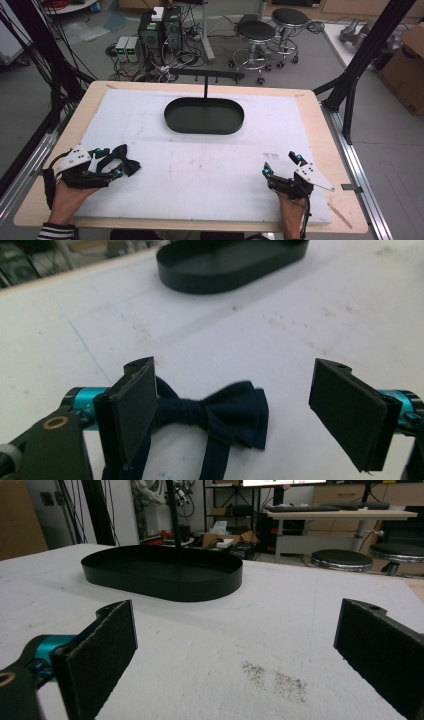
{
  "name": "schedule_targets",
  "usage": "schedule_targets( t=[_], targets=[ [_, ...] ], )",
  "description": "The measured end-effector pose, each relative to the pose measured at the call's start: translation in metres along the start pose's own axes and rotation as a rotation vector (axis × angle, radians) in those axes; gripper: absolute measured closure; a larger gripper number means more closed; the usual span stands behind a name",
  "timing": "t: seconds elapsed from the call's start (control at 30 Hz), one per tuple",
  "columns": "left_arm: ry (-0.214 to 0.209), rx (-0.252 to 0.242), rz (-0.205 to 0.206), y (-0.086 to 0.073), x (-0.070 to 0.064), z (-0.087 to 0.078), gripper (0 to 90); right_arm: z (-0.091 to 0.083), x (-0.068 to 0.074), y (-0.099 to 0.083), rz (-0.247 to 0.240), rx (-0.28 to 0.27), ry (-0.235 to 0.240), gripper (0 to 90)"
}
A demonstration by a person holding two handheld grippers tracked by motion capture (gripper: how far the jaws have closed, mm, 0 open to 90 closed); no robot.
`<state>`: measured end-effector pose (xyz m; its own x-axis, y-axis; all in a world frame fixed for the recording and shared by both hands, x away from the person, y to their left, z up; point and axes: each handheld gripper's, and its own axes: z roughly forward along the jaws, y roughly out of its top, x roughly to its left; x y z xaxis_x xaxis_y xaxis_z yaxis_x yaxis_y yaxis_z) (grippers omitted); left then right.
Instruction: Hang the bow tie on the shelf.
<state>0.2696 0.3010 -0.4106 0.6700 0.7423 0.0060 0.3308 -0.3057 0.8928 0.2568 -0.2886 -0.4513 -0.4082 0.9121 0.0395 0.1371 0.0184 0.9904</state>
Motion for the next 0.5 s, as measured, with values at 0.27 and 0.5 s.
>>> schedule_targets(
  t=[0.27,0.5],
  targets=[
    [-0.046,0.147,0.023,0.003,0.001,0.012,18.2,-0.001,0.000,0.000,-0.001,-0.006,0.001,2.5],
    [-0.062,0.266,0.026,0.003,0.007,0.022,21.3,-0.001,-0.001,0.000,-0.009,-0.013,0.001,2.5]
  ],
)
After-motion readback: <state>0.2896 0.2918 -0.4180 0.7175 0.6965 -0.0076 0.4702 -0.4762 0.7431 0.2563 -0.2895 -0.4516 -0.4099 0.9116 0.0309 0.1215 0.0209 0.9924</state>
